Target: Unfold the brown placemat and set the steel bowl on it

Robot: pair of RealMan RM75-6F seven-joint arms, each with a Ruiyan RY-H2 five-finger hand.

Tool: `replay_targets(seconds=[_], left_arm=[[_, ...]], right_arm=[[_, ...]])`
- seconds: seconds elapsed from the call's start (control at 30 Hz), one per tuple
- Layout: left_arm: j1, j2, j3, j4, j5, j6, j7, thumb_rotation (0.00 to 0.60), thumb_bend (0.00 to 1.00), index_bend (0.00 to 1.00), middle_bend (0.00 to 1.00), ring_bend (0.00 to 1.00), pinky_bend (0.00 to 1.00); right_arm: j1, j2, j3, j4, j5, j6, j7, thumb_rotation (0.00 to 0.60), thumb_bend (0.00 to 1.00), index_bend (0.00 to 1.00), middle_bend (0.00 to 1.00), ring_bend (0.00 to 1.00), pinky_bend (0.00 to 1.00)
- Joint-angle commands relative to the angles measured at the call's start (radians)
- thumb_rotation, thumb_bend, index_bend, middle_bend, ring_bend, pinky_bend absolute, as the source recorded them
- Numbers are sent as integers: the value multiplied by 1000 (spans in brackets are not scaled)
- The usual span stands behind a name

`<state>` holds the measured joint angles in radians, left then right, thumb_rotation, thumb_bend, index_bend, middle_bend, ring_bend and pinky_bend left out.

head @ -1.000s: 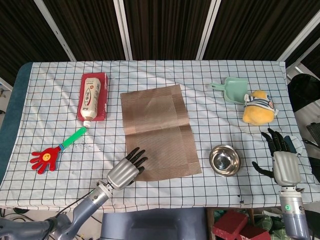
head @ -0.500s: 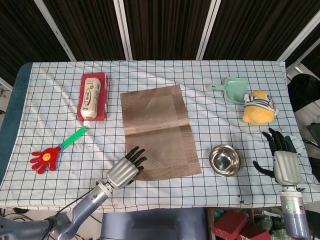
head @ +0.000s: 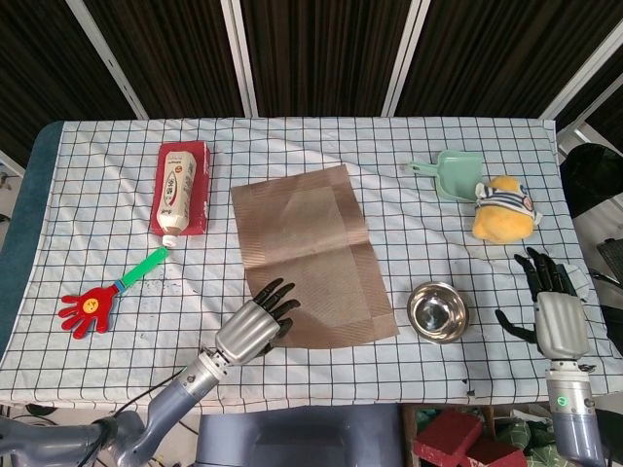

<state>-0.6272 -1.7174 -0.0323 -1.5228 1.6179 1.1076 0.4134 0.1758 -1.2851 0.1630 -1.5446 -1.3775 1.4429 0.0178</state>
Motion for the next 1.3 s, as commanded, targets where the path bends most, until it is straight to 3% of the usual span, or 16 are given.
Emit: replay_targets(seconds=[0.03,0.63,1.03,1.3], left_arm=[[-6,-1,11,-17,10,-8,3,600,402,672,242,37,71],[-33,49,74,-138,88,-33,-50,600,402,684,243,37,71],[-25,220,152,-240,172,17,-176,600,403,693,243,37,71],[16,365,164,-257,151,102,-266,600,402,696,243,37,71]], right_arm=[[1,-1,5,3,7,-1,0,600,181,138,37,34,161],[3,1,25,6,41,-13,3,600,181,138,36,34,161],[2,3,29,-4,54,-21,4,600,181,138,37,34,161],[4,4,24,-9,57,-33,-3,600,181,139,37,26,161]])
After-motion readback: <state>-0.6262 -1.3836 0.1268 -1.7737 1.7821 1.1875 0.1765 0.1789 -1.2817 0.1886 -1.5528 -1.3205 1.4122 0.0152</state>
